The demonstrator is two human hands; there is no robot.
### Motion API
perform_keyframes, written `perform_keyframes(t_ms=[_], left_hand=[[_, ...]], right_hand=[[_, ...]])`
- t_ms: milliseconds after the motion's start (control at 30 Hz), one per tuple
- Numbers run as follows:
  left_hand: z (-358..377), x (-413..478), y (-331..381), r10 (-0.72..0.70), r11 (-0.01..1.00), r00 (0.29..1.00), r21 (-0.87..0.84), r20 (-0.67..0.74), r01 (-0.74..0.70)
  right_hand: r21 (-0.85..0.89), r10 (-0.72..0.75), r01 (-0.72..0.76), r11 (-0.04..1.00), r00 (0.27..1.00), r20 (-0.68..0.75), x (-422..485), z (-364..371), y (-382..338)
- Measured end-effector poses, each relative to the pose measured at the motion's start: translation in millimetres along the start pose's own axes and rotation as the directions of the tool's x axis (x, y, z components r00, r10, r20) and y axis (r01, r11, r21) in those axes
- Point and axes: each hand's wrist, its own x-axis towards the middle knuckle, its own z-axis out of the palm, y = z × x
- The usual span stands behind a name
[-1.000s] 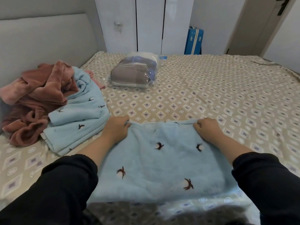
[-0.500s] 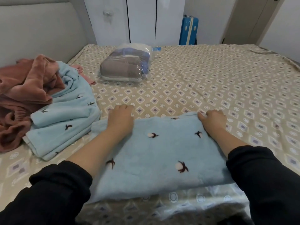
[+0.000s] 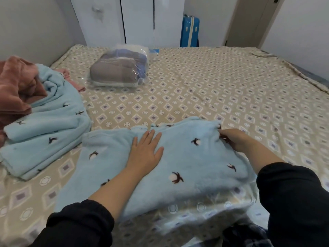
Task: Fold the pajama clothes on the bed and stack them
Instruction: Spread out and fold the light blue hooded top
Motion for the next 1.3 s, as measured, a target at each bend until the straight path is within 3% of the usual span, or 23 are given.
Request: perform_keyframes(t_ms=[200,267,333,400,500,633,700,767,800,900,1033,1133,1300], left_hand=[[5,-2,-2,-0.022,0.998,0.998,-0.056,-0.064,0.018],[6,-3,-3,-0.033,0.996,0.995,-0.080,-0.090,0.026],[7,-4,-3,-0.049,0.994,0.992,-0.105,-0.120,0.037],[8,-5,-2,-0.060,0.993,0.990,-0.110,-0.131,0.046],[9,-5,-3,-0.073,0.993,0.989,-0.100,-0.130,0.061],[12,-3,-3,-0.076,0.995,0.989,-0.070,-0.124,0.067],[14,-3,-3,-0.075,0.995,0.989,-0.069,-0.128,0.067],[13,-3,-2,-0.076,0.996,0.989,-0.061,-0.126,0.068],[12,-4,-3,-0.076,0.996,0.989,-0.061,-0.127,0.068],[4,-8,-2,-0.034,0.995,0.991,-0.098,-0.130,0.022],[-6,-25,-40,0.118,0.980,0.990,0.169,-0.076,-0.104],[-17,-39,-88,-0.105,0.976,0.994,0.188,-0.044,0.111],[-29,-52,-122,-0.461,0.887,0.884,0.039,0.076,0.460]], right_hand=[[-0.117,0.158,-0.153,0.981,0.987,0.037,0,11,-11],[-0.063,0.033,-0.047,0.997,0.979,-0.201,5,12,-8],[-0.075,-0.099,0.071,0.995,0.864,-0.494,9,5,-4],[-0.151,-0.140,0.062,0.987,0.801,-0.582,10,5,8],[-0.463,-0.170,-0.093,0.882,0.852,-0.496,13,22,20],[-0.655,-0.230,-0.132,0.744,0.870,-0.436,1,42,-20],[-0.739,-0.455,0.036,0.672,0.808,-0.374,-16,64,-43],[-0.765,-0.679,0.326,0.555,0.709,-0.191,-42,102,-54],[-0.768,-0.718,0.425,0.479,0.693,-0.065,-55,123,-50],[-0.854,-0.549,0.406,0.327,0.817,0.178,-73,161,-6],[-0.864,-0.531,0.363,0.350,0.836,0.136,-65,160,16],[-0.862,-0.540,0.374,0.343,0.829,0.145,-61,164,14],[-0.872,-0.528,0.356,0.337,0.838,0.138,-65,163,13]])
